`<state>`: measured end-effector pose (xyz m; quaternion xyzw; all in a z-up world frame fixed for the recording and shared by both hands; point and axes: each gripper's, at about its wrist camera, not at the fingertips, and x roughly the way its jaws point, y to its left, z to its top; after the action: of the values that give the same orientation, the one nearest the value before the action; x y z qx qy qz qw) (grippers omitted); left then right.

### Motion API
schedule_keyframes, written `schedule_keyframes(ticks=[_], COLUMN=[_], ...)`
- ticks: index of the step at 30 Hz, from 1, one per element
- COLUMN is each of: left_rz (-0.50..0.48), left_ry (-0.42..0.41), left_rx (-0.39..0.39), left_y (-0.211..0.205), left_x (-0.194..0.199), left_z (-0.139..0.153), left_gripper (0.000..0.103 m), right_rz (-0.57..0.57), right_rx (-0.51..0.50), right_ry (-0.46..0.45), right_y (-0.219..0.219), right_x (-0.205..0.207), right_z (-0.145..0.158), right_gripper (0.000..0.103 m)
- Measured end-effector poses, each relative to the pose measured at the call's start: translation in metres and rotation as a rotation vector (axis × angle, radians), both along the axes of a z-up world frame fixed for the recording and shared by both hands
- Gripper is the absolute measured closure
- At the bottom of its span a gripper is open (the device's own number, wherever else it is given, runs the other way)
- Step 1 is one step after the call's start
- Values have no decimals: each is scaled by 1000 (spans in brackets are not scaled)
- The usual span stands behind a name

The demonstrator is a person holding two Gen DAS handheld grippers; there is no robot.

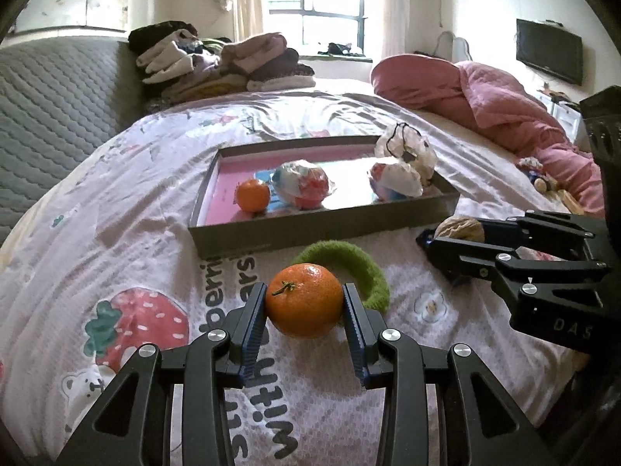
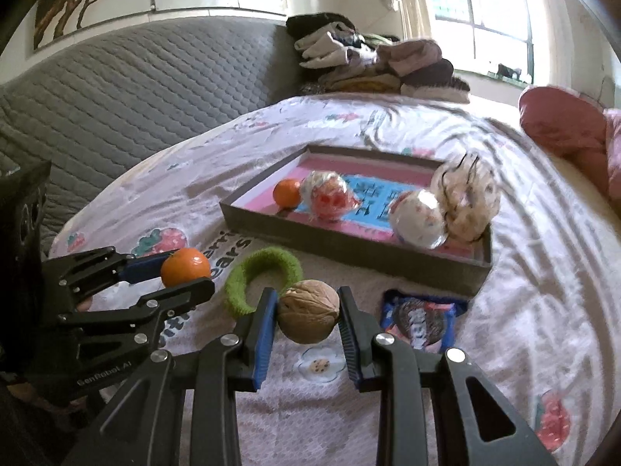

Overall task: Organize objects
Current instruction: 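Lift and carry the orange with left gripper while right gripper carries the walnut to the tray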

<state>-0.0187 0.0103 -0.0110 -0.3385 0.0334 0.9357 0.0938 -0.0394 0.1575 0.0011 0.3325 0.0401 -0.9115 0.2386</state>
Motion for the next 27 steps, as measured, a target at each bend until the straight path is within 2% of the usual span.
schedule_keyframes(ticks=[3, 7, 15, 23, 27], left_rz=[3, 1, 9, 32, 40], left_ry=[15, 31, 66, 106, 137], left_rx=[2, 0, 14, 56, 53], left_y=[1, 3, 1, -6, -6], left_x=[0, 1, 0, -5, -8], left_z=[4, 8, 21, 48, 61], left_gripper=[64, 64, 64, 64, 64], right_rz=[-3, -18, -27, -51, -66], right_rx=[-27, -8, -42, -66, -69], right_ry=[18, 47, 52, 106, 126], right_y=[2, 3, 8, 15, 19], right_x=[2, 3, 3, 4, 1], right_z=[7, 10, 18, 39, 48], right_gripper=[72, 72, 72, 72, 72])
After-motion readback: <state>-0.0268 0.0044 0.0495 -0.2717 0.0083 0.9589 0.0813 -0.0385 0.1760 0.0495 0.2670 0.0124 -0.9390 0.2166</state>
